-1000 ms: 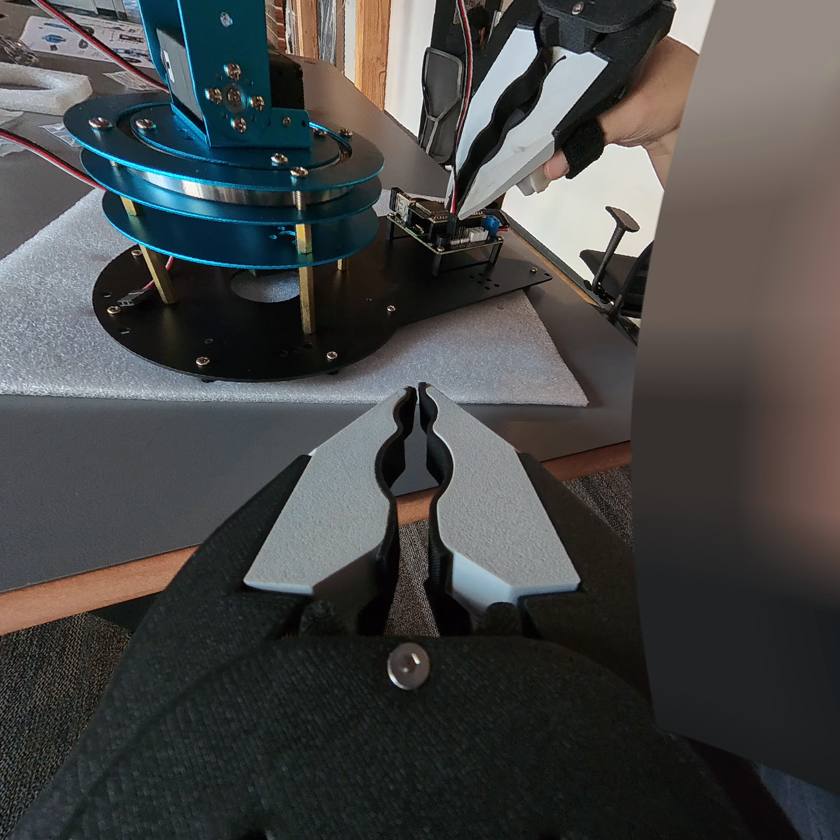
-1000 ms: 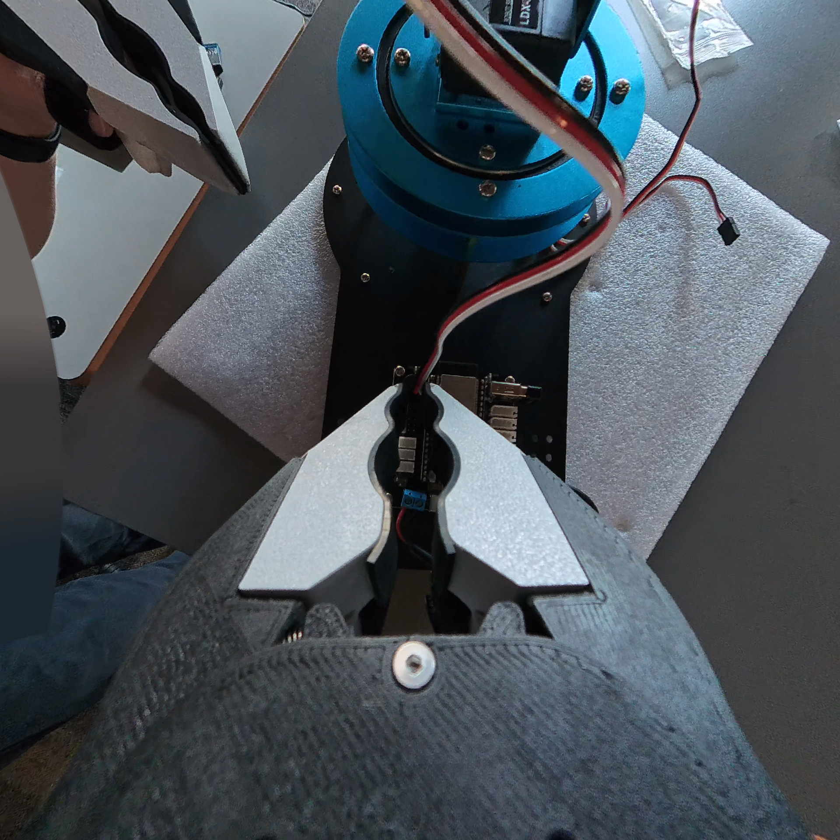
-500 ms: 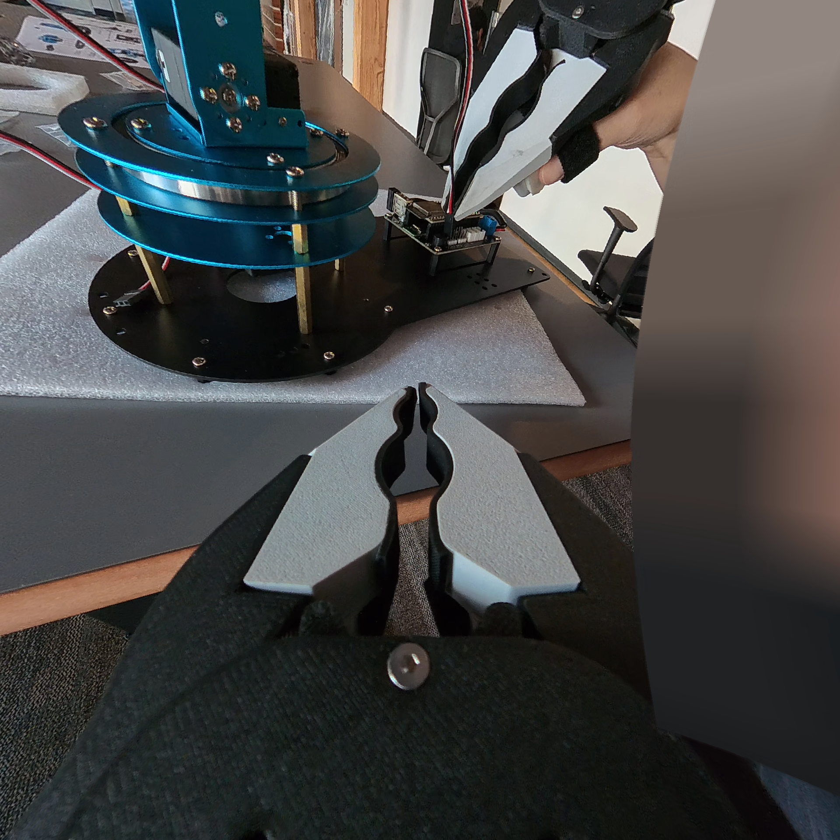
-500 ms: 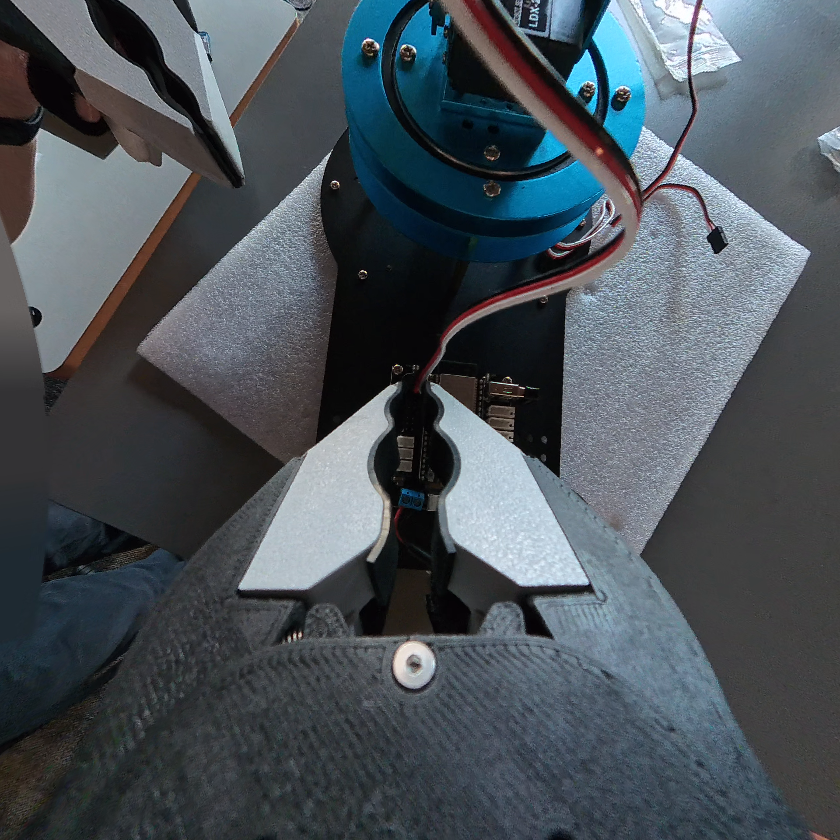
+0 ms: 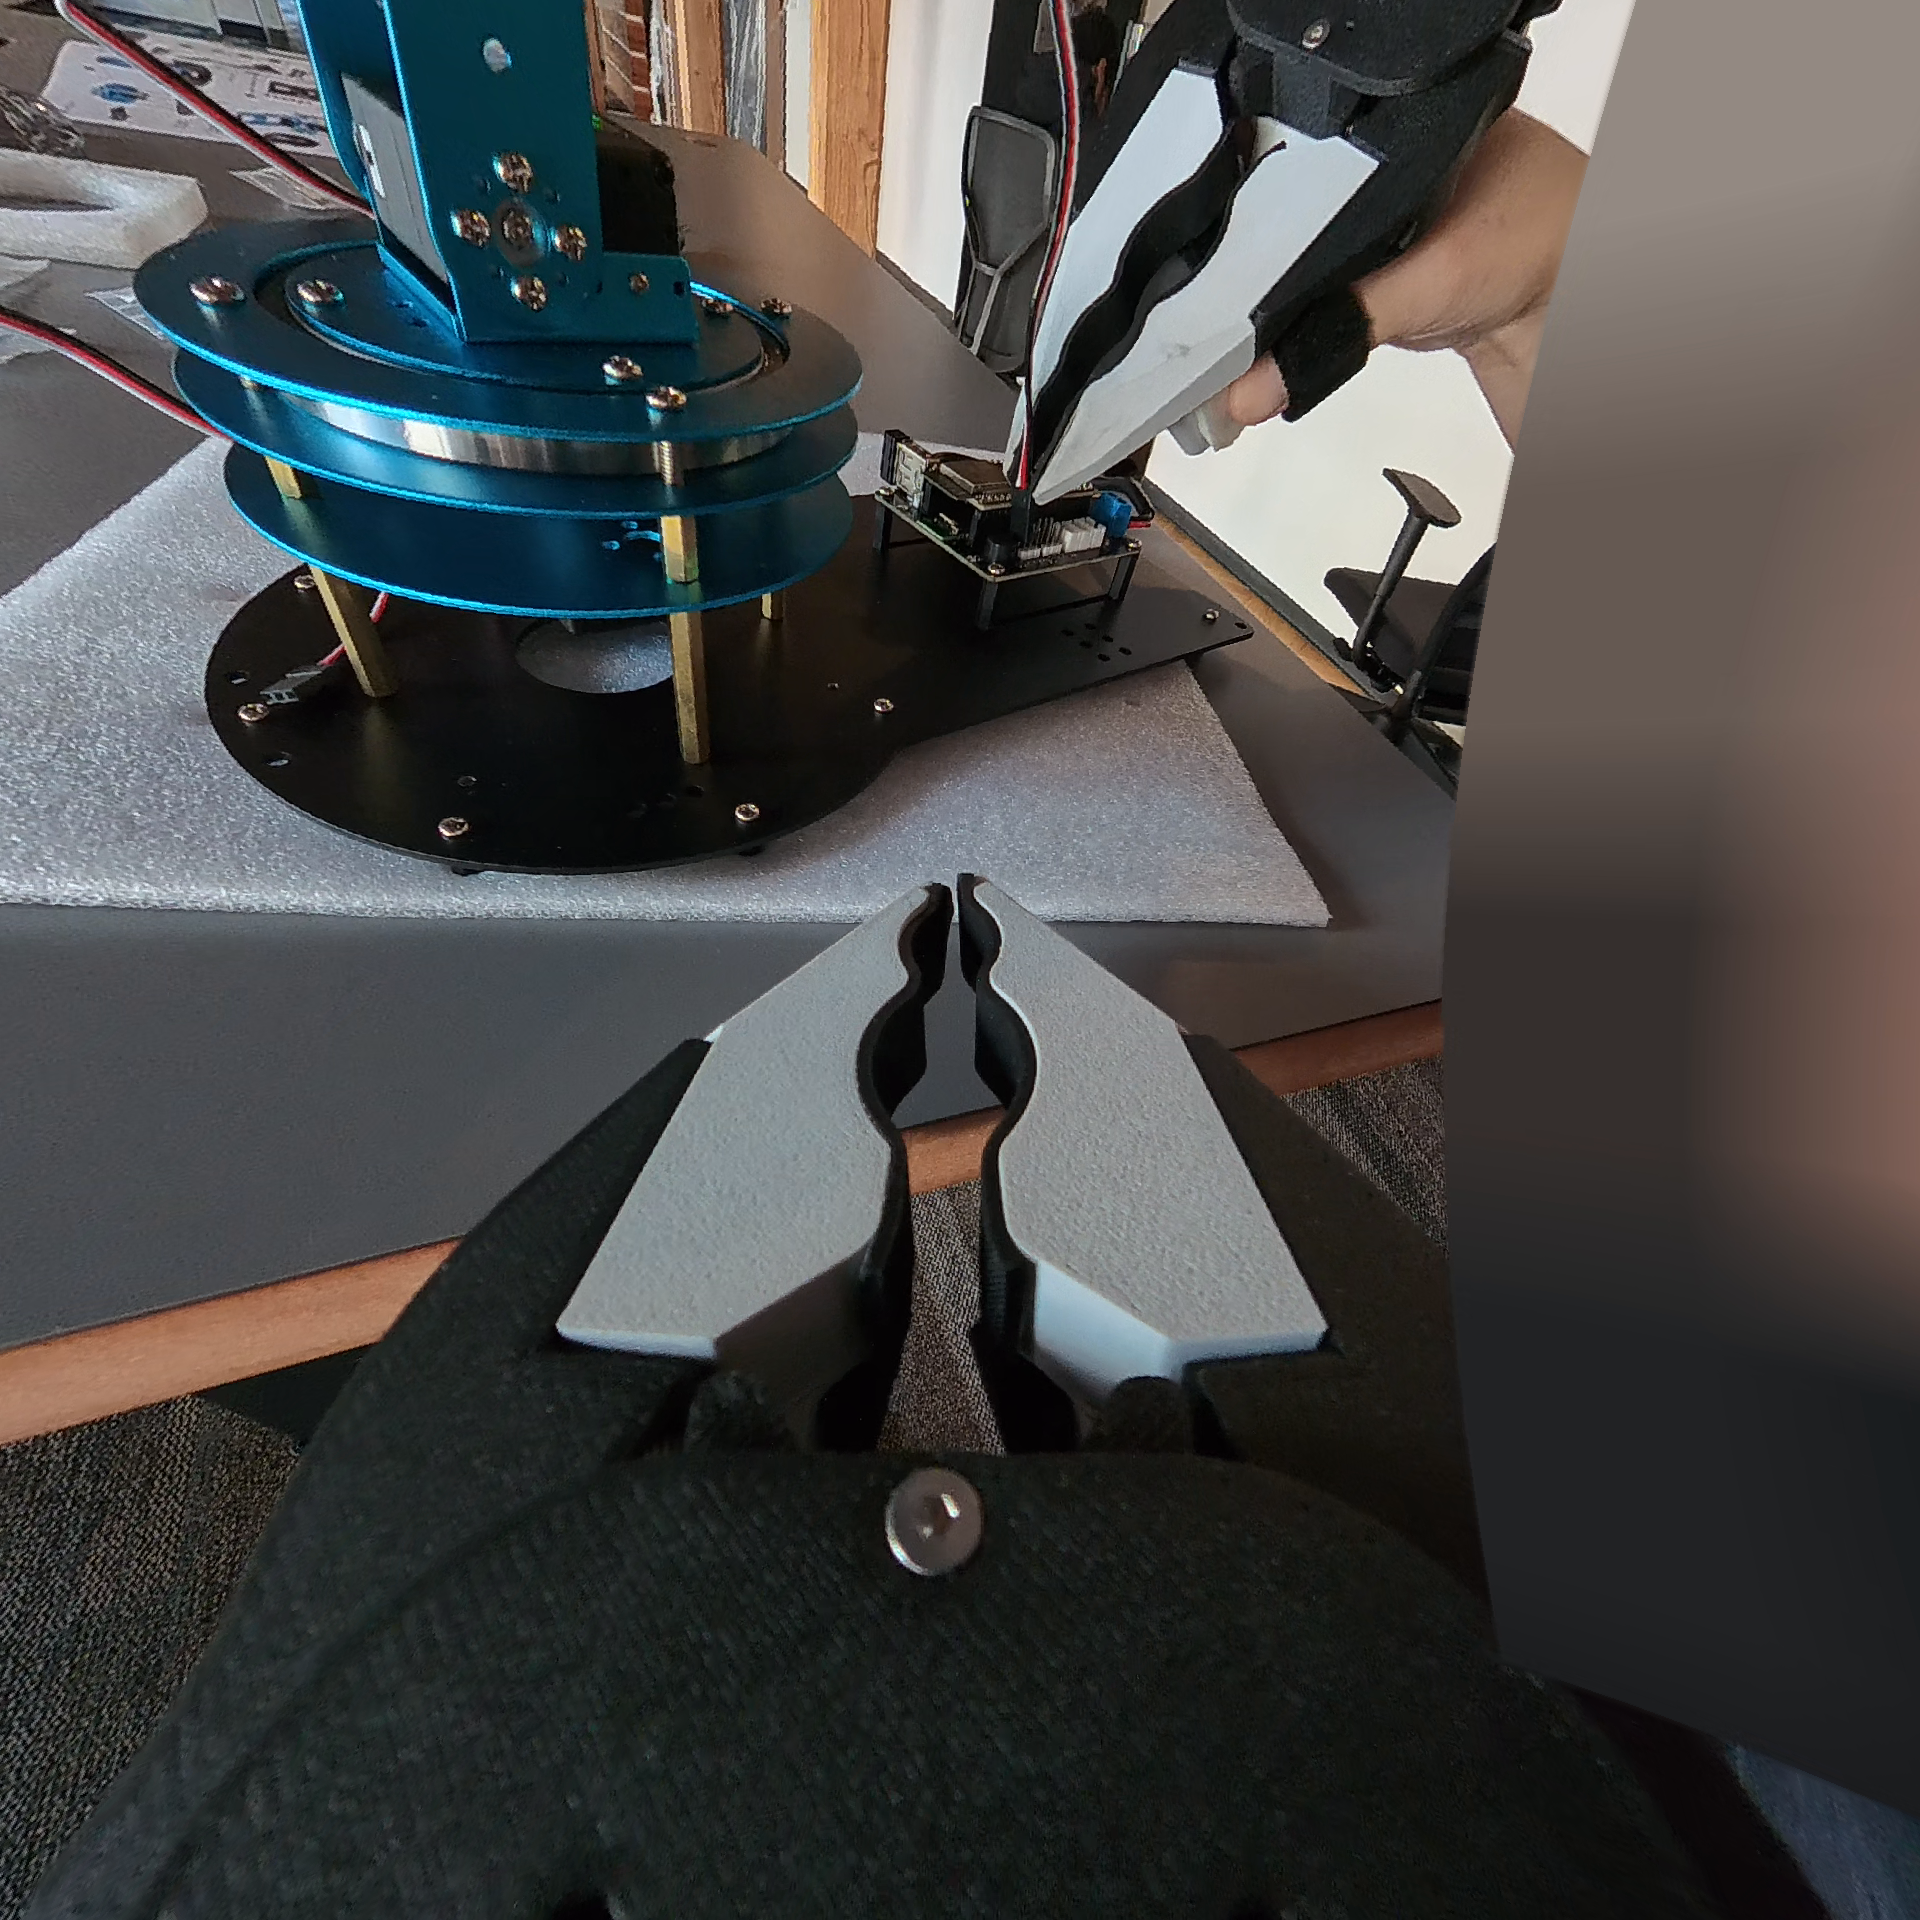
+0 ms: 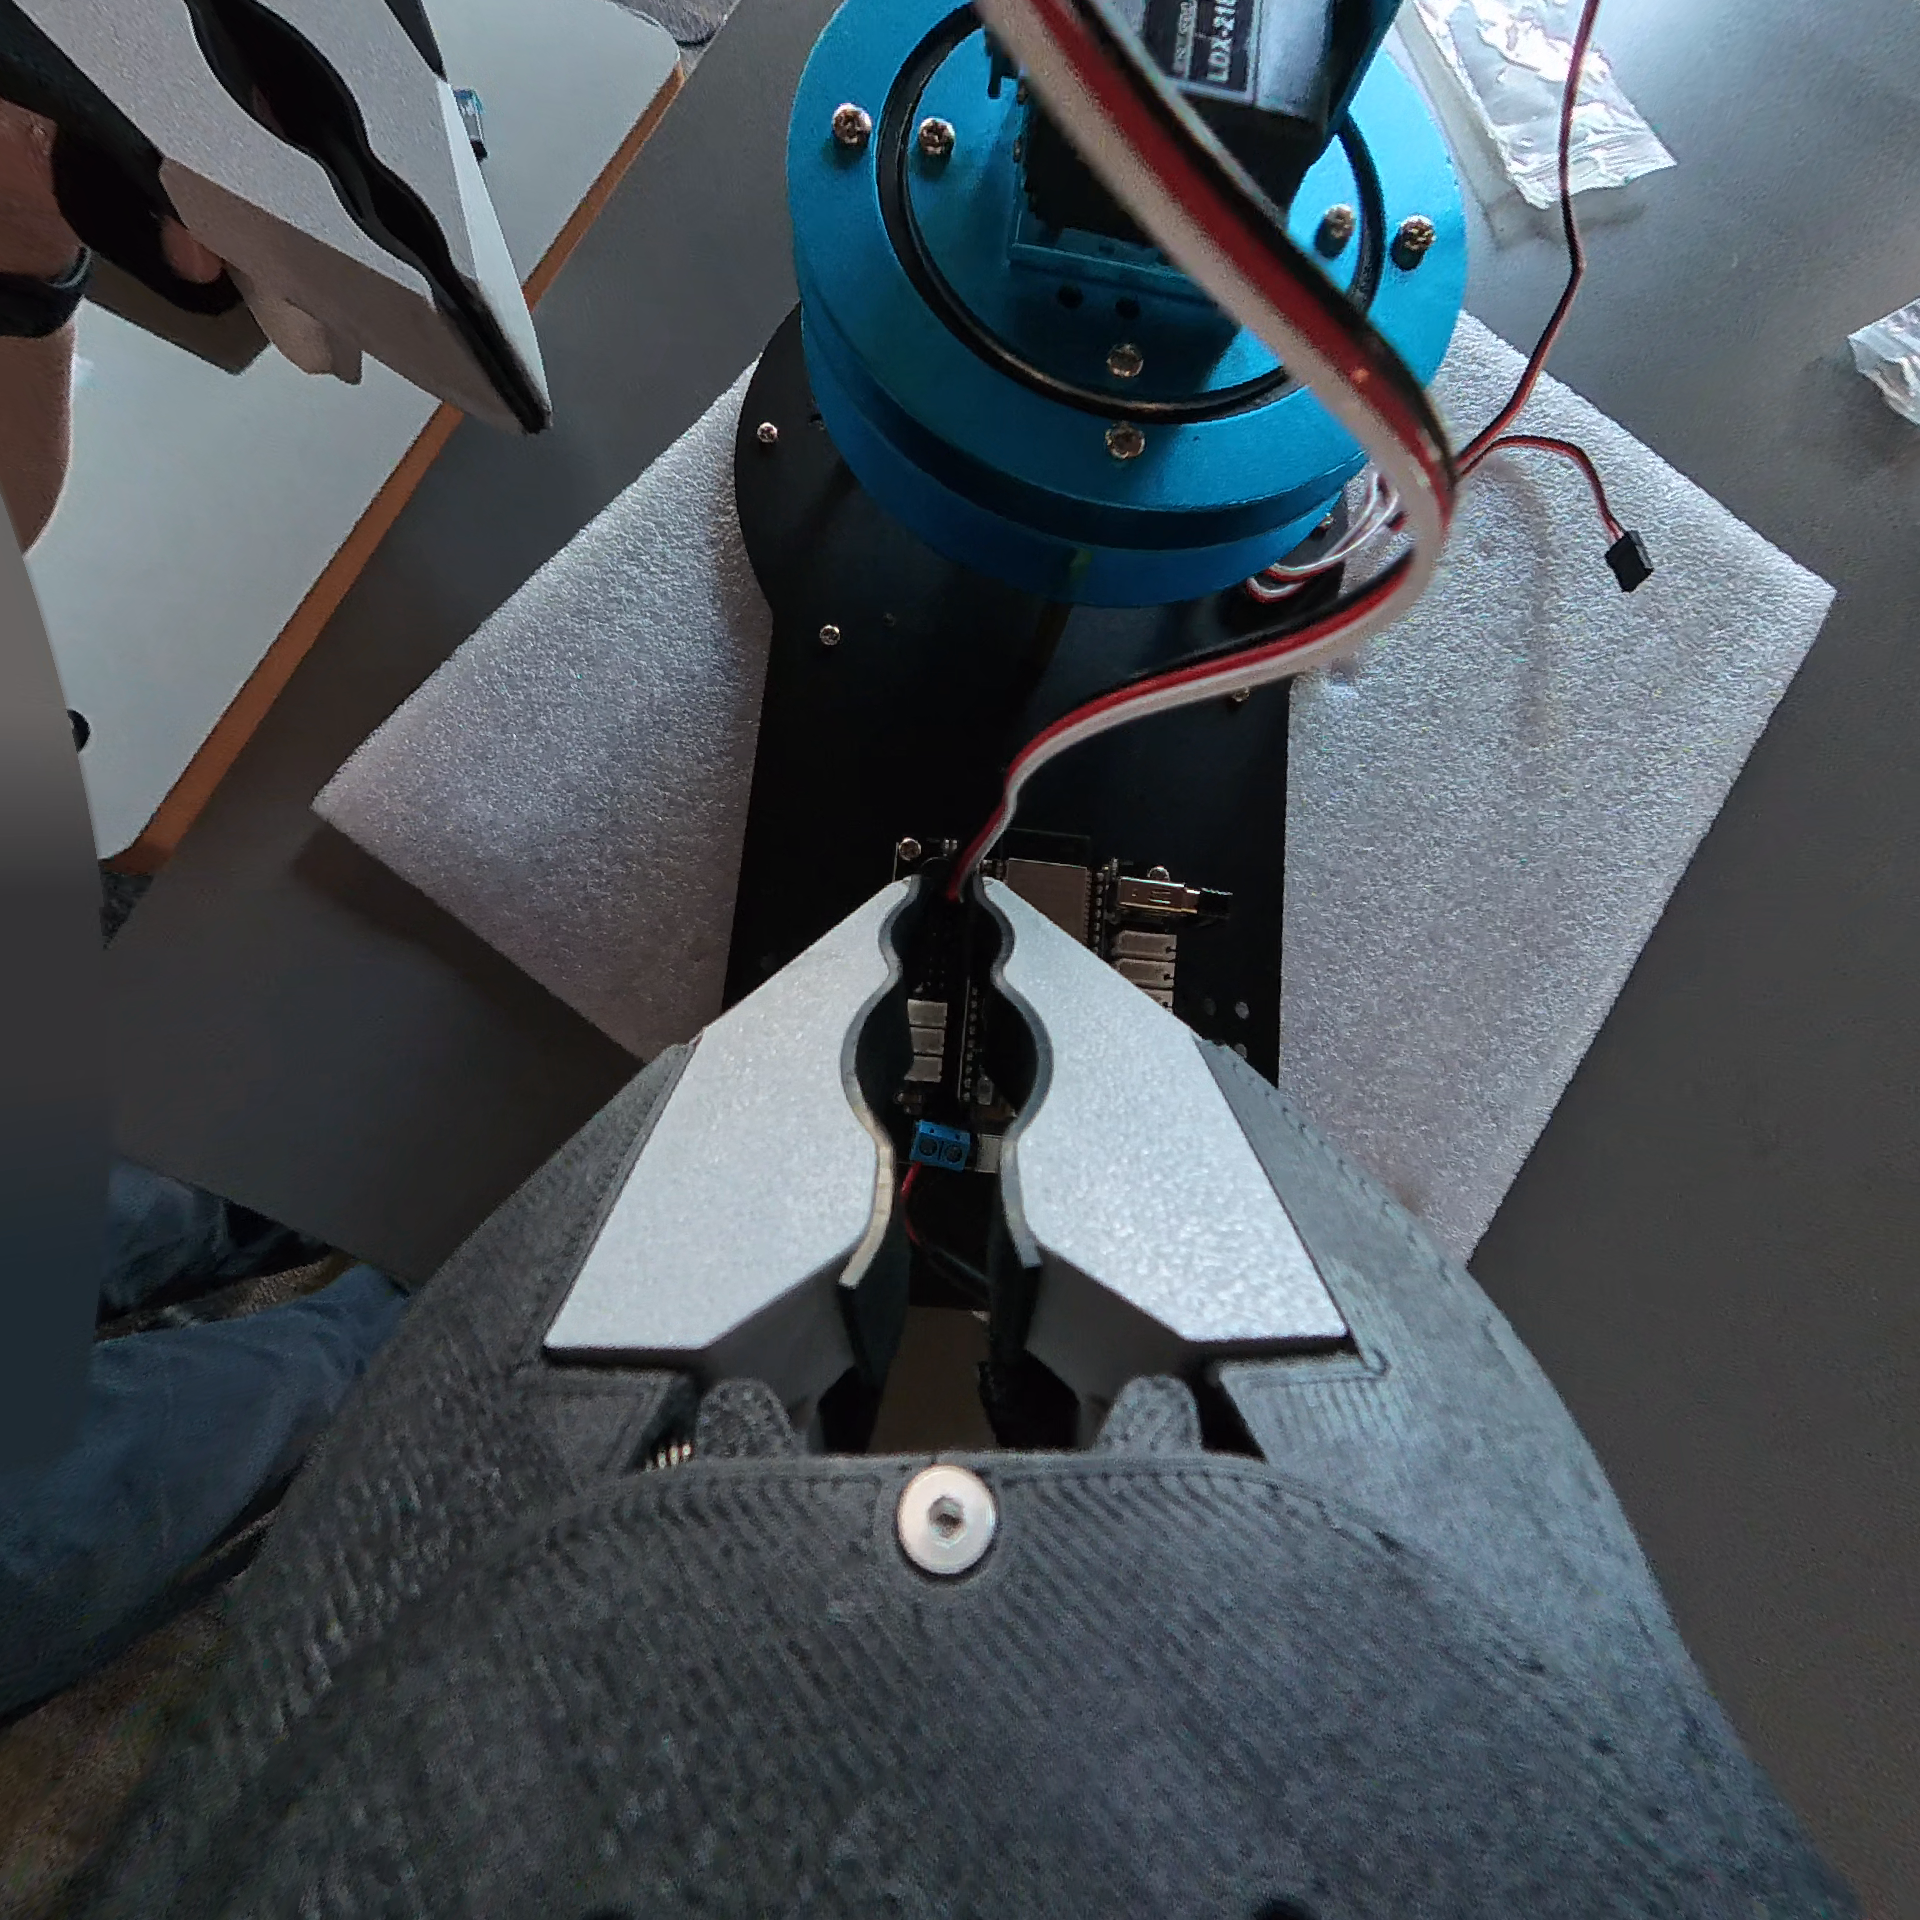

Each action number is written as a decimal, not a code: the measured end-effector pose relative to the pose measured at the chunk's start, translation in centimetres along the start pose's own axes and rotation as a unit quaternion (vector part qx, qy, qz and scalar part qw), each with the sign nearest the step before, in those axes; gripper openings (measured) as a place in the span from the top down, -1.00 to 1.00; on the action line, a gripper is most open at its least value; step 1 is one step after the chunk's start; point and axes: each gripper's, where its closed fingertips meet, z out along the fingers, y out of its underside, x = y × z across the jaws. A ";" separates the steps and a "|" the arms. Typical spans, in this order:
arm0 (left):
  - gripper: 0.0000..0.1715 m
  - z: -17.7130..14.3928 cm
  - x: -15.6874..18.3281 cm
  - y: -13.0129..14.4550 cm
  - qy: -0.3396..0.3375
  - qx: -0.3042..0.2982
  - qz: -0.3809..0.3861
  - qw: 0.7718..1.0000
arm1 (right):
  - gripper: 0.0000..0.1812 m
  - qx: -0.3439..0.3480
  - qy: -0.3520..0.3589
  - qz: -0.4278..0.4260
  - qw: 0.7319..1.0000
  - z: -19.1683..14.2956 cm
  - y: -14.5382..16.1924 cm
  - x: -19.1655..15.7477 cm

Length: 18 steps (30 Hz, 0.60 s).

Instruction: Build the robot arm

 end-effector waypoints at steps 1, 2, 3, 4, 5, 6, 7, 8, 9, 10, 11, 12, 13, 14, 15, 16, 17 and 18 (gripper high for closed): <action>1.00 0.0 0.0 0.0 0.000 -0.001 0.000 1.000 | 0.91 0.005 -0.002 0.005 1.000 0.0 -0.1 0.0; 1.00 -0.1 0.0 0.0 -0.001 -0.001 0.000 1.000 | 0.91 0.009 -0.004 0.010 1.000 0.0 -0.1 0.0; 1.00 -0.1 0.0 0.0 -0.001 -0.002 0.000 1.000 | 0.90 0.014 -0.004 0.014 1.000 0.0 -0.2 0.1; 1.00 -0.1 0.0 0.0 -0.002 -0.003 0.000 1.000 | 0.85 0.022 -0.003 0.017 1.000 -0.1 -0.3 0.1; 1.00 -0.1 0.1 0.0 -0.002 -0.003 -0.001 1.000 | 0.80 0.032 -0.004 0.021 0.999 -0.2 -0.6 0.1; 1.00 -0.2 0.2 -0.1 -0.001 -0.004 -0.002 1.000 | 0.78 0.043 -0.008 0.025 0.999 -0.5 -0.9 0.0; 1.00 -0.3 0.3 -0.1 -0.002 -0.004 -0.003 1.000 | 0.77 0.053 -0.006 0.027 0.998 -0.8 -1.1 -0.1; 0.99 -0.5 0.4 -0.2 -0.002 -0.006 -0.004 1.000 | 0.74 0.056 0.005 0.028 0.998 -1.2 -1.1 0.2; 0.99 -0.7 0.5 -0.2 -0.004 -0.007 -0.006 1.000 | 0.70 0.058 0.020 0.029 0.998 -1.7 -1.0 0.4; 0.98 -1.1 0.7 -0.3 -0.005 -0.007 -0.008 1.000 | 0.68 0.062 0.031 0.031 0.997 -2.3 -0.8 0.5; 0.98 -1.5 1.0 -0.5 -0.004 -0.004 -0.012 1.000 | 0.66 0.070 0.038 0.035 0.996 -3.1 -0.6 0.4; 0.98 -2.1 1.3 -0.8 -0.003 0.001 -0.017 1.000 | 0.64 0.084 0.042 0.040 0.995 -4.2 -0.4 0.1; 0.97 -2.8 1.8 -1.1 -0.003 0.008 -0.022 1.000 | 0.64 0.100 0.051 0.049 0.992 -5.4 -0.2 -0.1; 0.97 -3.5 2.1 -1.5 -0.005 0.013 -0.027 1.000 | 0.63 0.119 0.061 0.063 0.989 -6.7 0.0 -0.3; 0.96 -4.2 2.6 -1.9 -0.008 0.019 -0.034 0.999 | 0.60 0.138 0.071 0.077 0.985 -8.3 0.3 -0.6; 0.96 -4.9 3.2 -2.4 -0.007 0.027 -0.043 0.999 | 0.55 0.157 0.083 0.091 0.980 -10.0 0.6 -1.0; 0.93 -5.7 4.1 -2.8 -0.003 0.031 -0.052 0.998 | 0.53 0.180 0.097 0.104 0.973 -11.8 0.9 -1.4; 0.92 -6.4 4.9 -3.2 -0.002 0.033 -0.061 0.998 | 0.52 0.200 0.110 0.115 0.967 -13.8 1.2 -1.9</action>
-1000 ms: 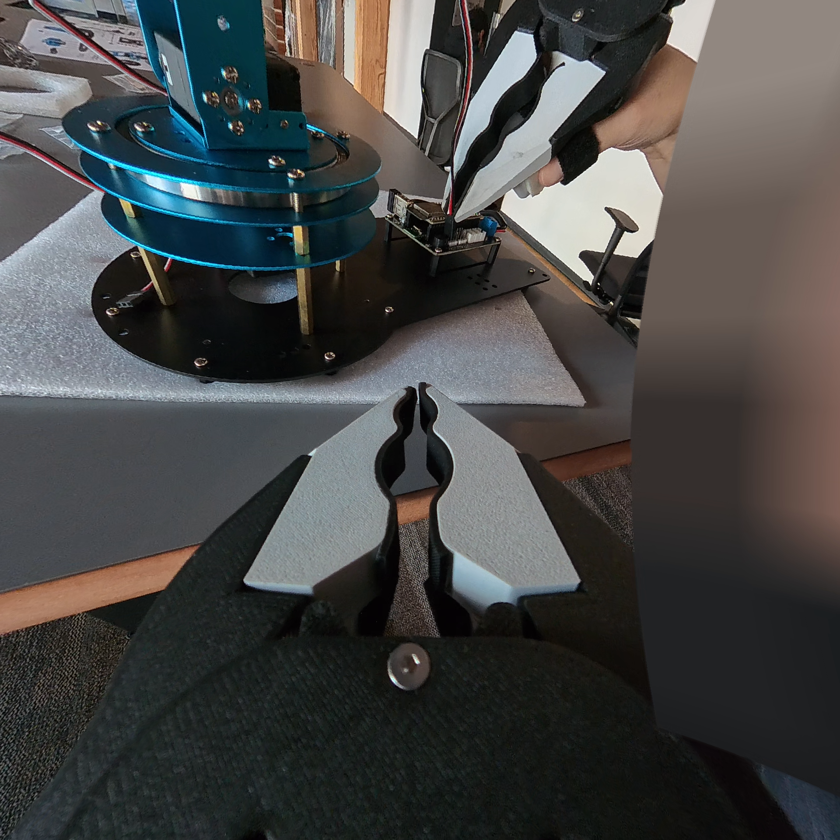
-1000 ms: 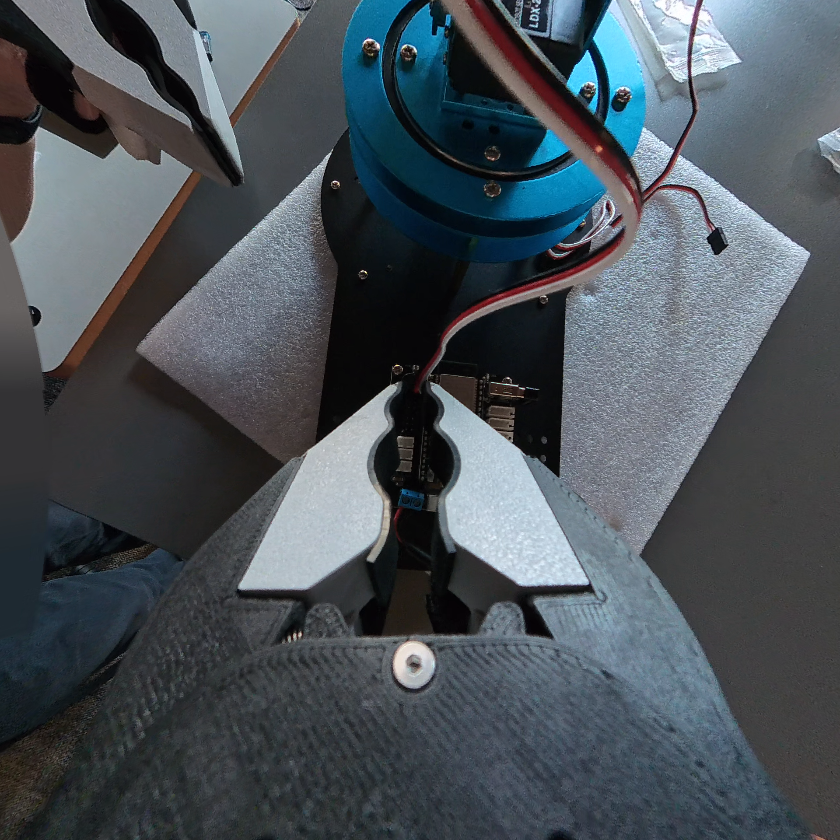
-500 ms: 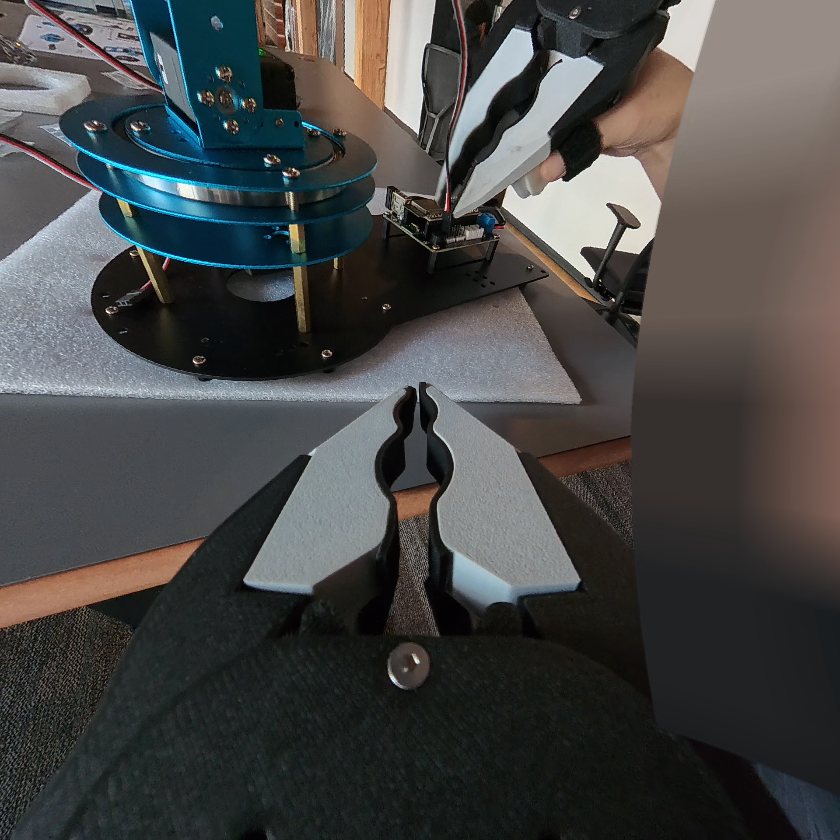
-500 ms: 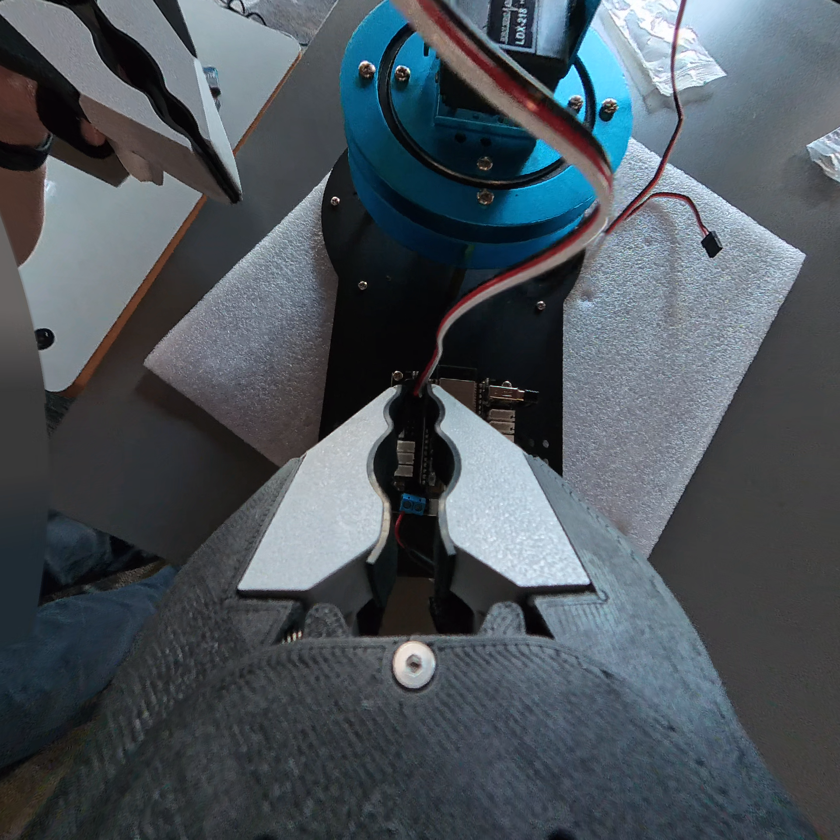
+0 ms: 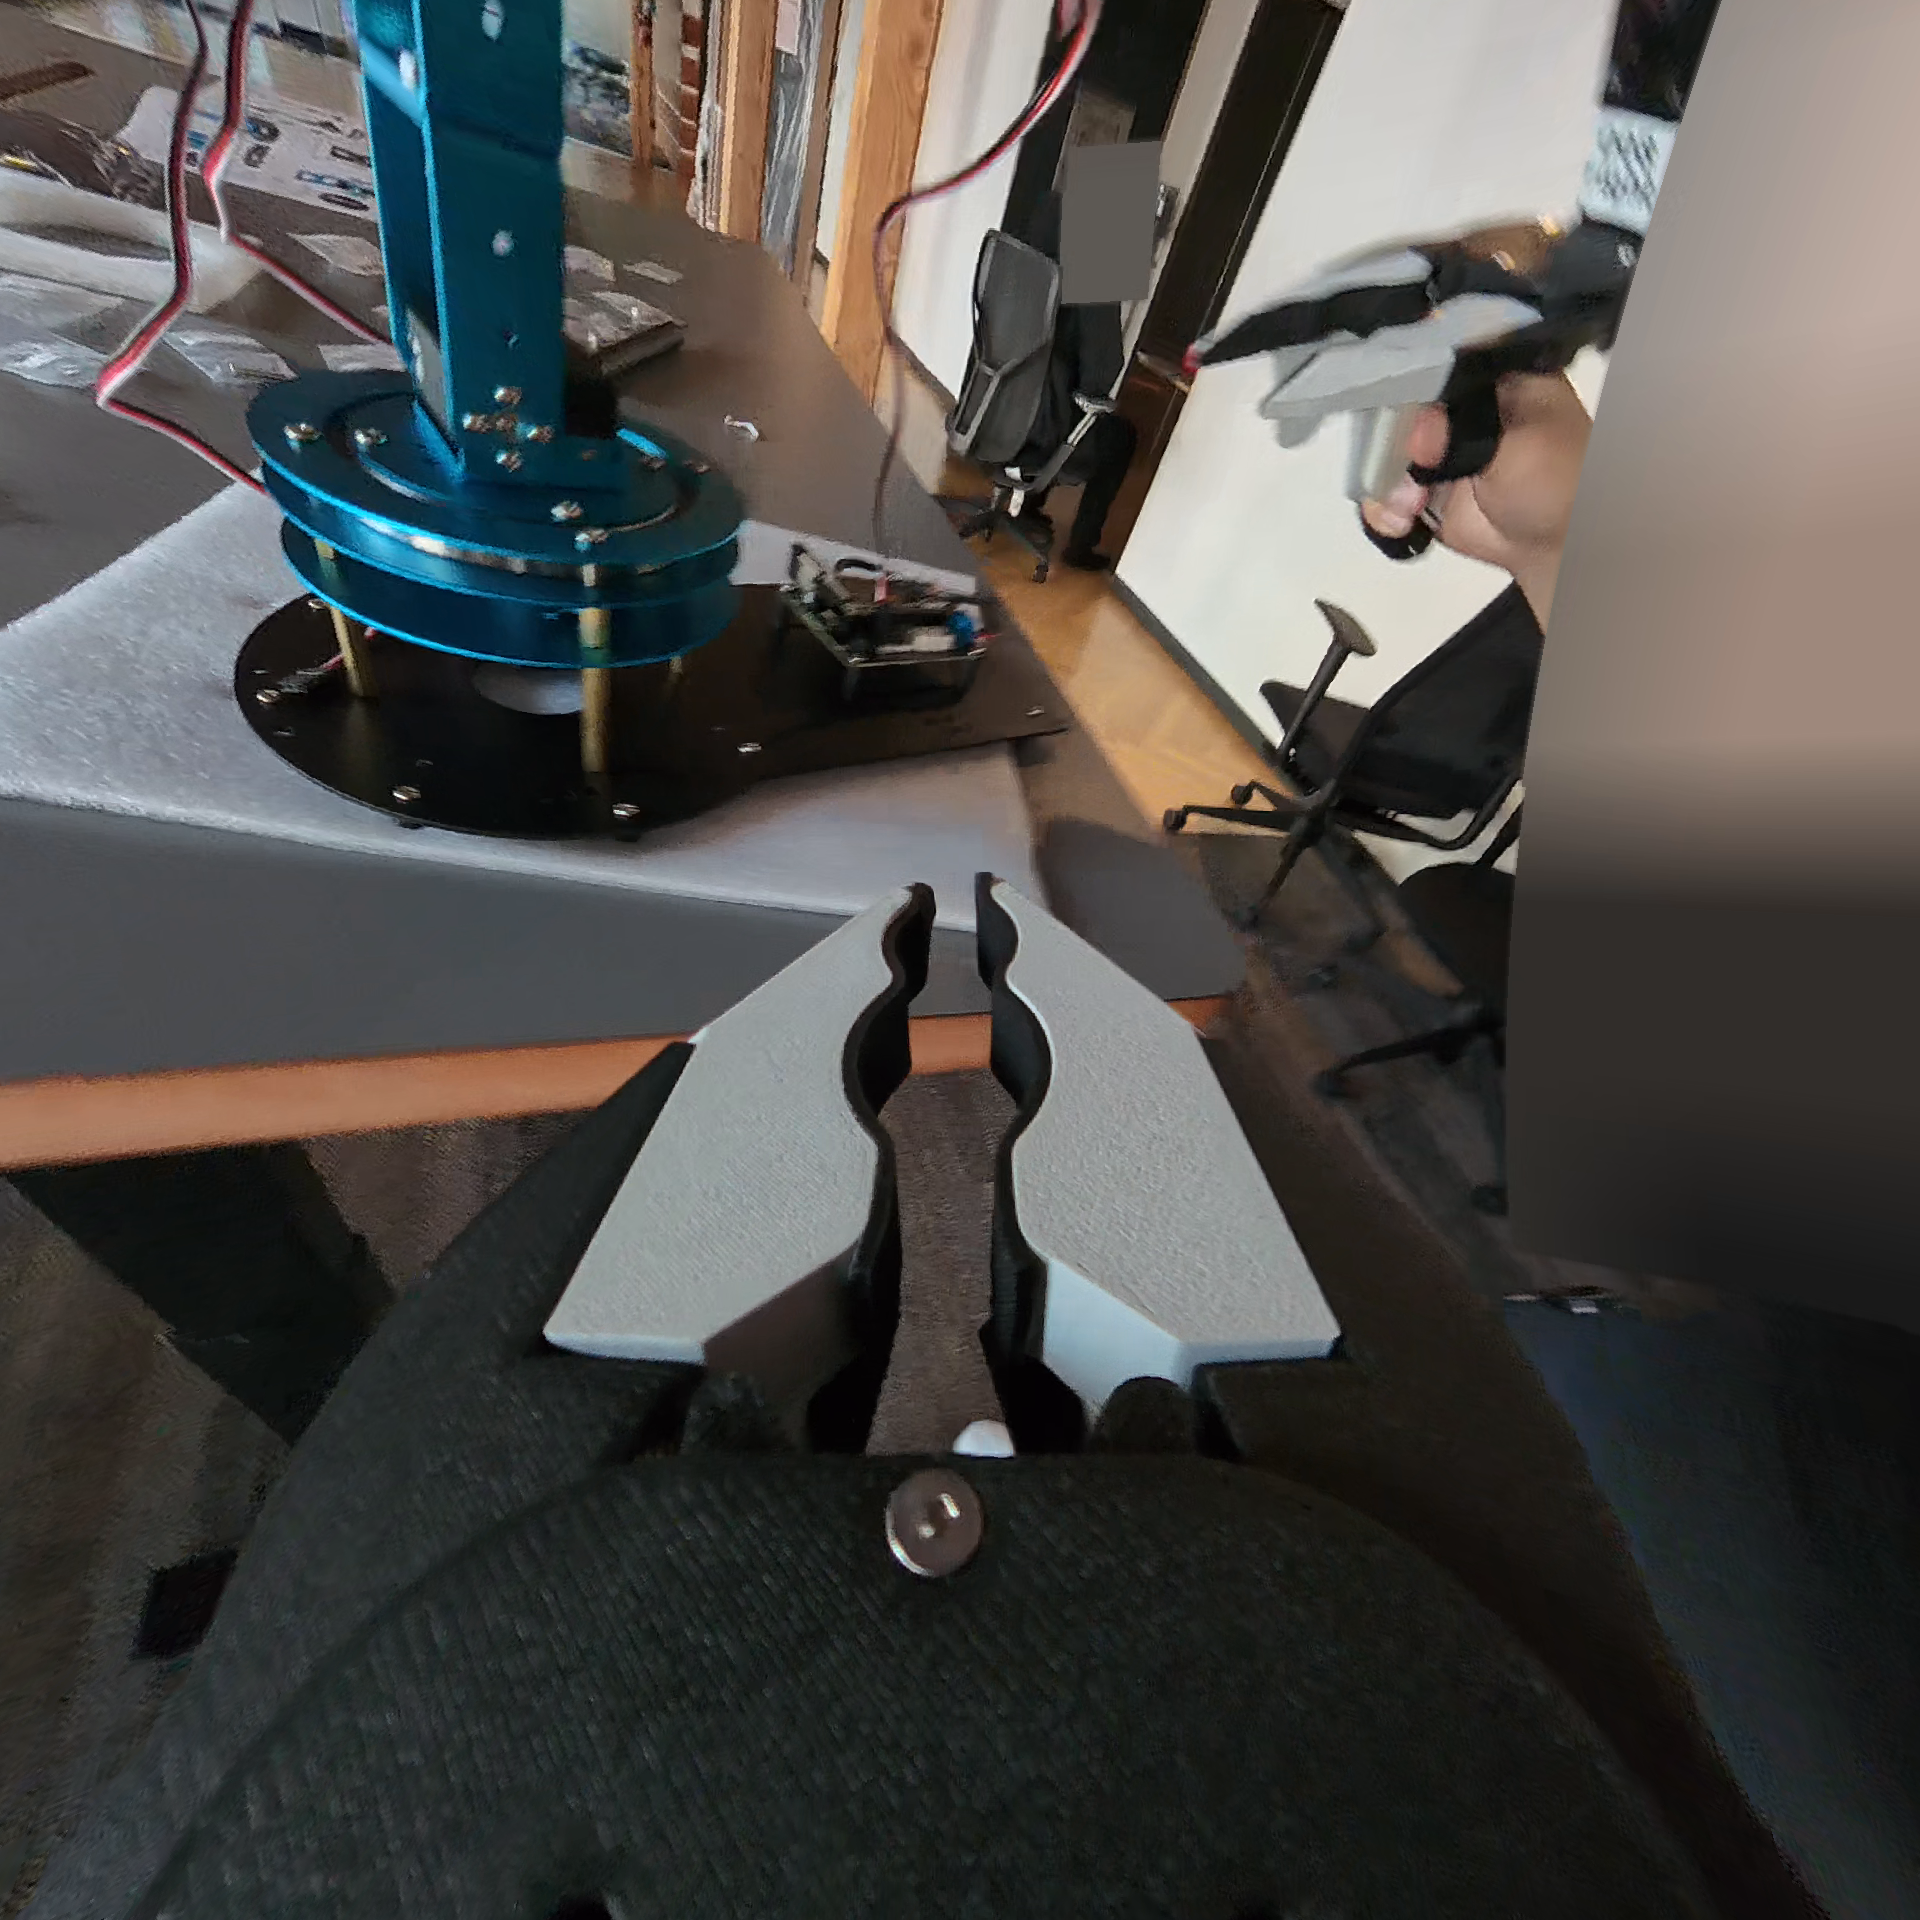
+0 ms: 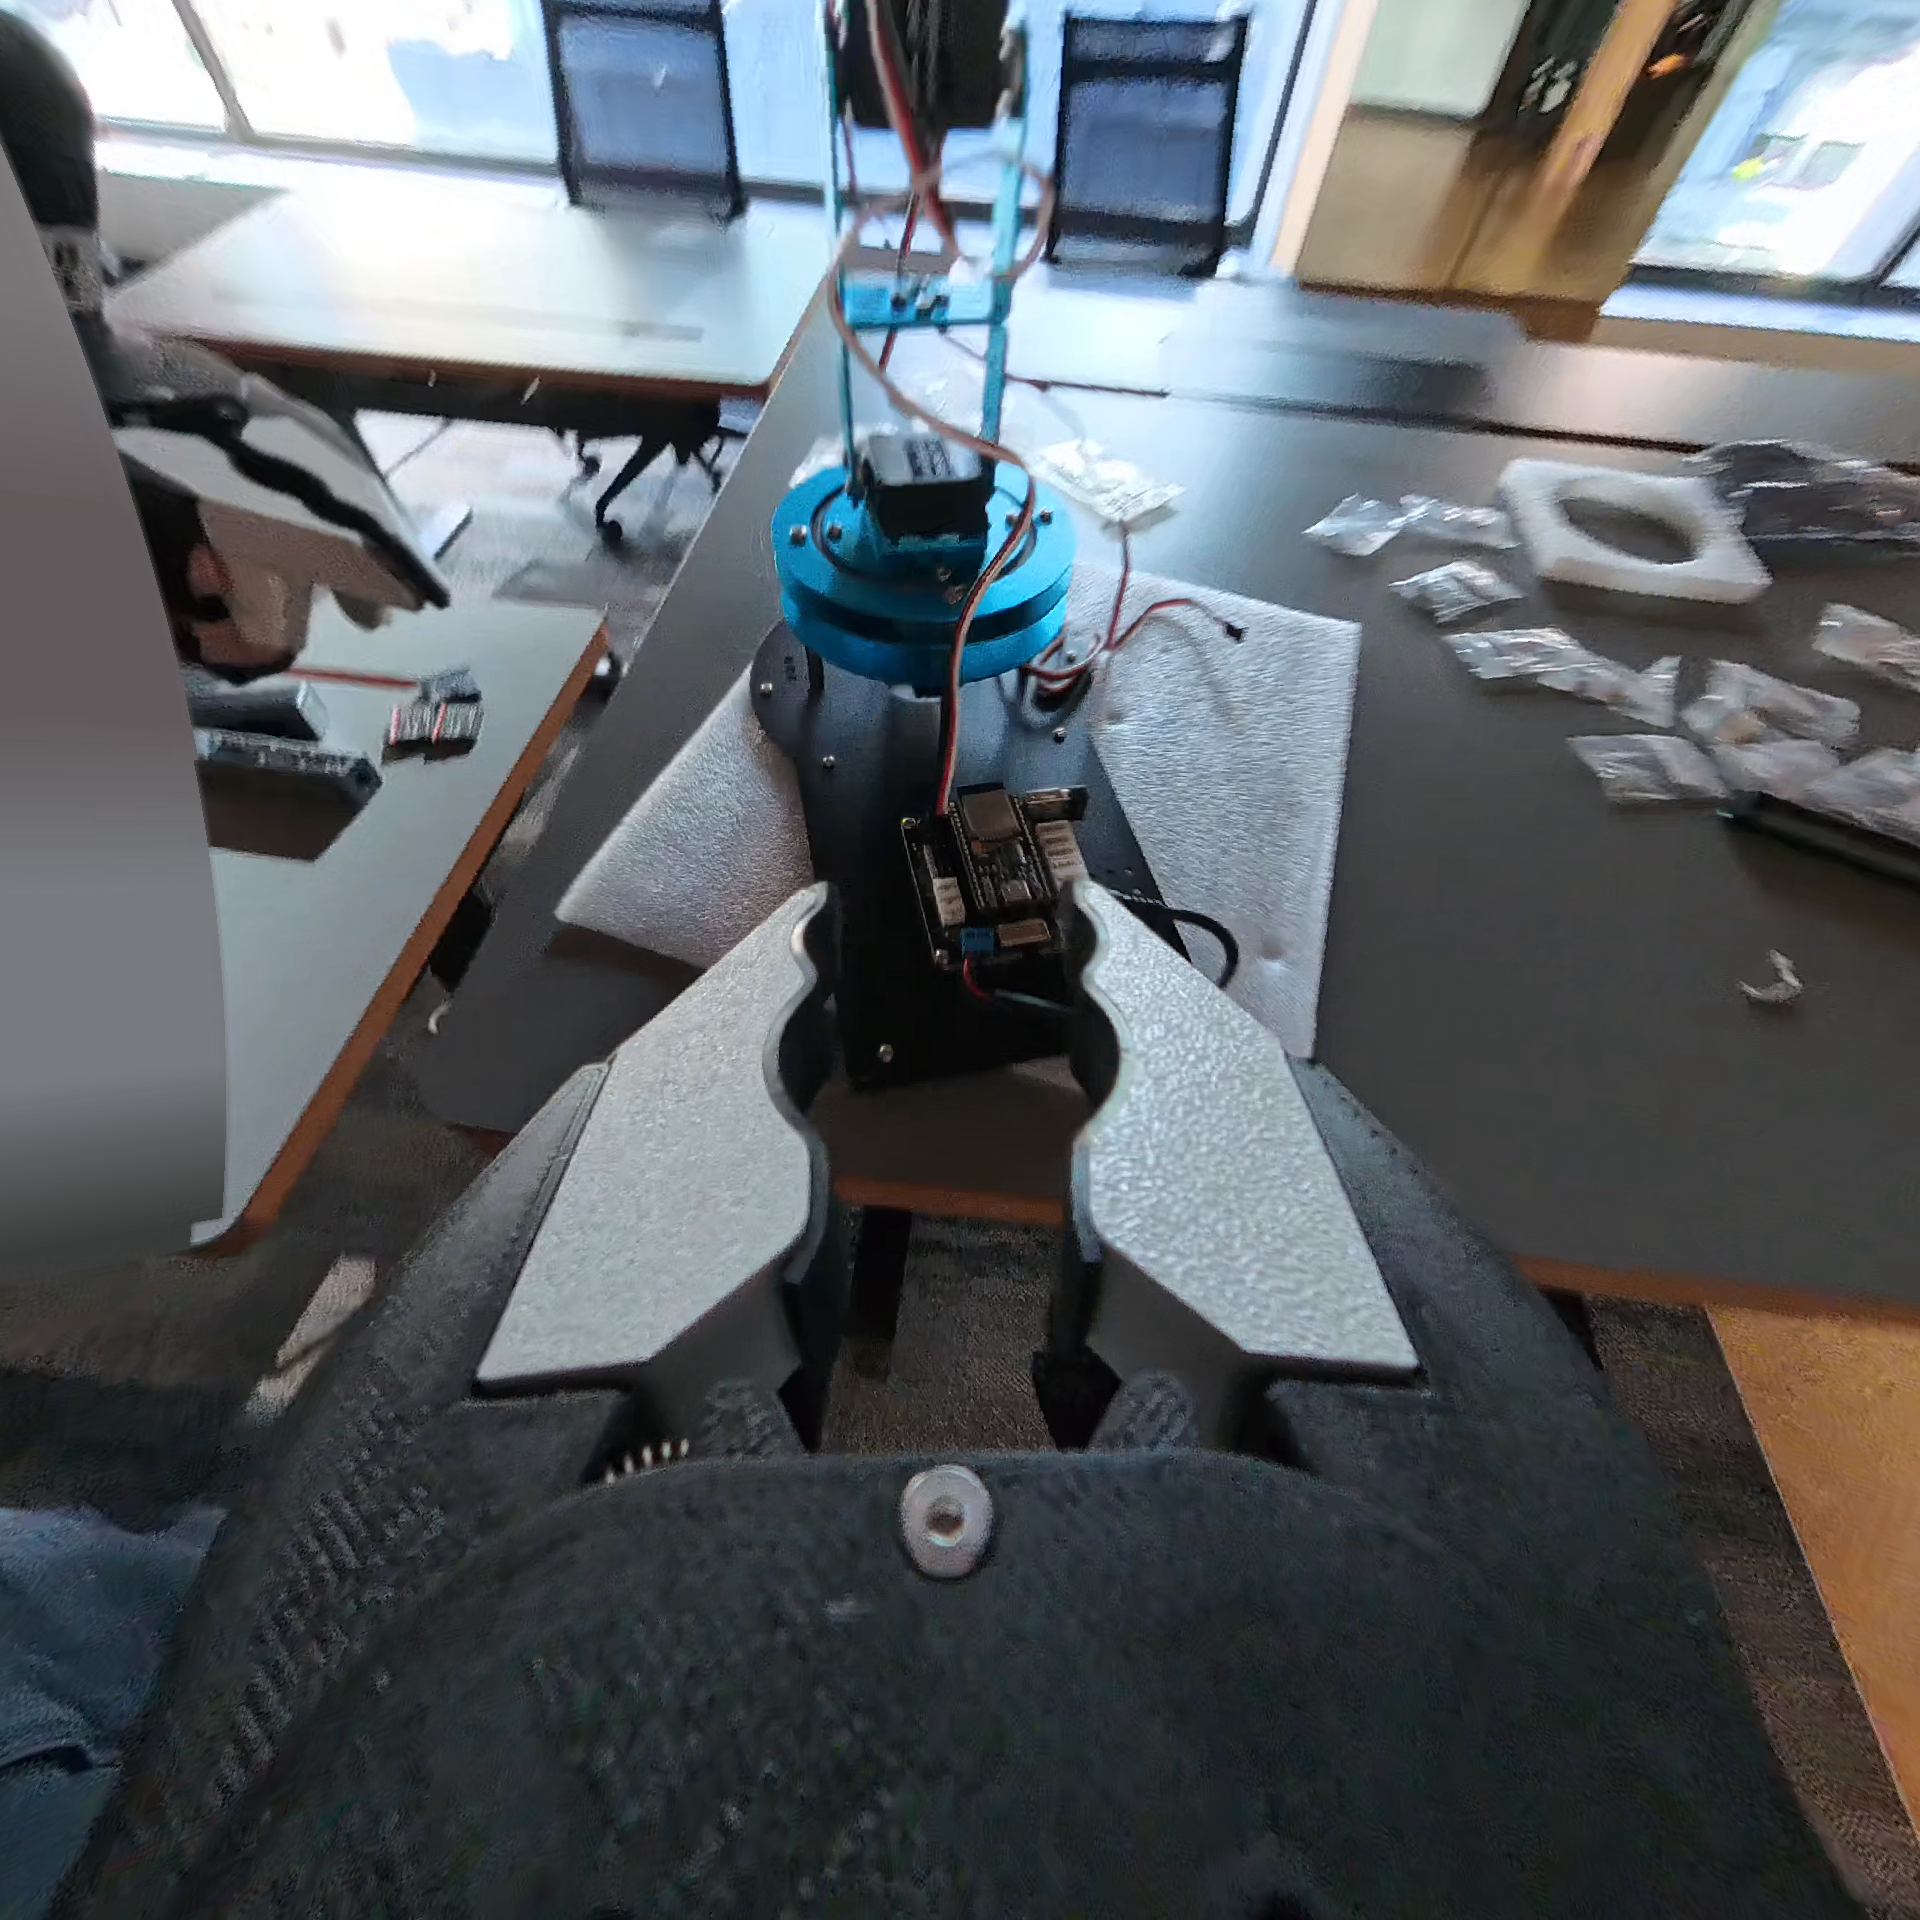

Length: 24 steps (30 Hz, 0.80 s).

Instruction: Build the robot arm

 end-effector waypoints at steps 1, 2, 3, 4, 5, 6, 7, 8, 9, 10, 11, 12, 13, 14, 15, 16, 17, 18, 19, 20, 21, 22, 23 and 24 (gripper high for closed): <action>0.91 -0.7 0.9 -0.3 -0.001 0.002 -0.007 1.000 | 0.54 0.012 0.023 0.011 1.000 -2.1 -0.1 0.2; 0.90 -1.3 1.9 -0.6 -0.003 0.004 -0.012 1.000 | 0.54 0.026 0.051 0.026 0.998 -4.2 -0.2 0.5; 0.89 -1.8 2.9 -0.8 -0.004 0.004 -0.018 1.000 | 0.53 0.035 0.075 0.038 0.996 -6.3 -0.1 0.6; 0.88 -2.2 4.0 -1.0 -0.003 0.007 -0.026 1.000 | 0.53 0.044 0.100 0.048 0.993 -8.3 0.0 0.8; 0.88 -2.4 5.2 -1.2 0.000 0.012 -0.036 0.999 | 0.54 0.056 0.119 0.055 0.990 -10.2 0.0 0.8; 0.88 -2.5 6.3 -1.2 0.002 0.015 -0.046 0.999 | 0.54 0.063 0.135 0.059 0.987 -11.9 0.1 0.7; 0.88 -2.5 7.3 -1.1 0.000 0.016 -0.055 0.998 | 0.53 0.069 0.151 0.062 0.984 -13.5 0.1 0.7; 0.86 -2.3 8.1 -0.9 -0.004 0.014 -0.061 0.998 | 0.54 0.072 0.166 0.063 0.981 -15.0 0.3 0.8; 0.85 -1.9 8.8 -0.7 -0.013 0.011 -0.064 0.998 | 0.54 0.074 0.179 0.063 0.979 -16.4 0.5 0.9; 0.83 -1.5 9.4 -0.6 -0.022 0.009 -0.064 0.998 | 0.54 0.077 0.188 0.062 0.977 -17.7 0.6 1.1; 0.83 -0.9 9.9 -0.4 -0.031 0.003 -0.062 0.998 | 0.54 0.075 0.199 0.059 0.975 -19.0 1.0 1.5; 0.82 -0.3 10.2 -0.4 -0.044 -0.003 -0.056 0.997 | 0.54 0.076 0.209 0.056 0.973 -20.3 1.4 2.1; 0.81 0.5 10.4 -0.5 -0.059 -0.006 -0.047 0.997 | 0.56 0.074 0.215 0.051 0.972 -21.6 2.0 2.7; 0.80 1.3 10.6 -0.8 -0.074 -0.004 -0.039 0.997 | 0.60 0.071 0.220 0.049 0.972 -22.9 2.7 3.4; 0.79 2.2 10.8 -1.5 -0.087 0.004 -0.032 0.996 | 0.62 0.071 0.223 0.047 0.971 -24.2 3.5 4.2; 0.80 3.1 10.9 -2.3 -0.102 0.015 -0.024 0.994 | 0.64 0.074 0.227 0.046 0.970 -25.5 4.4 5.1; 0.80 4.0 10.9 -3.2 -0.120 0.030 -0.018 0.992 | 0.66 0.075 0.232 0.054 0.968 -26.8 5.6 6.2; 0.81 5.0 11.0 -4.1 -0.135 0.048 -0.014 0.990 | 0.64 0.073 0.222 0.071 0.970 -27.9 6.9 7.0; 0.82 6.0 11.3 -5.0 -0.144 0.068 -0.013 0.987 | 0.63 0.071 0.202 0.086 0.973 -28.8 8.2 7.5; 0.84 7.0 11.5 -5.7 -0.152 0.083 -0.013 0.985 | 0.63 0.075 0.190 0.095 0.974 -29.8 9.3 8.1; 0.86 8.1 11.6 -6.1 -0.163 0.091 -0.014 0.982 | 0.63 0.084 0.188 0.099 0.974 -30.8 10.3 9.0; 0.88 9.1 11.7 -6.2 -0.178 0.093 -0.015 0.979 | 0.64 0.093 0.185 0.101 0.973 -31.7 11.1 9.9; 0.91 10.0 11.6 -6.2 -0.195 0.091 -0.016 0.976 | 0.64 0.100 0.176 0.105 0.974 -32.4 11.7 10.6; 0.93 10.8 11.5 -6.1 -0.212 0.086 -0.018 0.973 | 0.64 0.108 0.163 0.111 0.974 -32.7 12.0 11.3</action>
